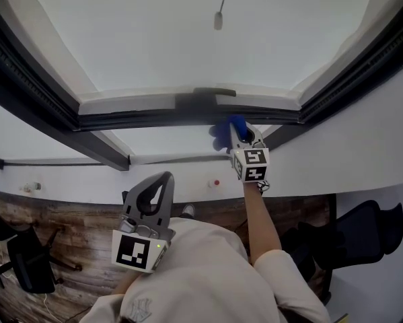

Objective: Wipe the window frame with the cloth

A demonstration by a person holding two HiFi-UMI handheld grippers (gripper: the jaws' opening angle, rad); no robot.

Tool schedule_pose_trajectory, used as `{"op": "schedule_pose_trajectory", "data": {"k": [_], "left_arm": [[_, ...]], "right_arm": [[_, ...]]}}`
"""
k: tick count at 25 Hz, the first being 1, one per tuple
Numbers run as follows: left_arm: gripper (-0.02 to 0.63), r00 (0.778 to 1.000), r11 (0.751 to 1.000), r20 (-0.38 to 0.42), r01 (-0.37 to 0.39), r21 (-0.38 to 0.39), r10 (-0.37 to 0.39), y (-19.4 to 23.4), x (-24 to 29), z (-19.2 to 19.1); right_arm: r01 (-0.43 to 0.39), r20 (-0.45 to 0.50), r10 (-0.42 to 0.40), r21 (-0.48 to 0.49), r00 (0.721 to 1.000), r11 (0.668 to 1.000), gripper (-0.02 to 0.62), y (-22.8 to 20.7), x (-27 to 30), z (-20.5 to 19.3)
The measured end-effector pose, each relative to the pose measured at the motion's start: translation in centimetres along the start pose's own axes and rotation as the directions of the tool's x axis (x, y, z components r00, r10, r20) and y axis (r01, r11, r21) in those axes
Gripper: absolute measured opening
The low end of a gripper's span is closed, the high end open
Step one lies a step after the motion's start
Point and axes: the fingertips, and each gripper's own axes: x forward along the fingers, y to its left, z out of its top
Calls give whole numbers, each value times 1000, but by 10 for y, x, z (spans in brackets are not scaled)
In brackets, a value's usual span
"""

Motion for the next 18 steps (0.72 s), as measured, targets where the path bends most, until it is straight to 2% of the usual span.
{"op": "schedule_pose_trajectory", "data": {"k": [18], "left_arm": [[9,1000,1000,-1,11,6,-11,-9,9,0]], "right_arm": [[78,0,-79,46,997,996,60,-46,-14,-11]]}}
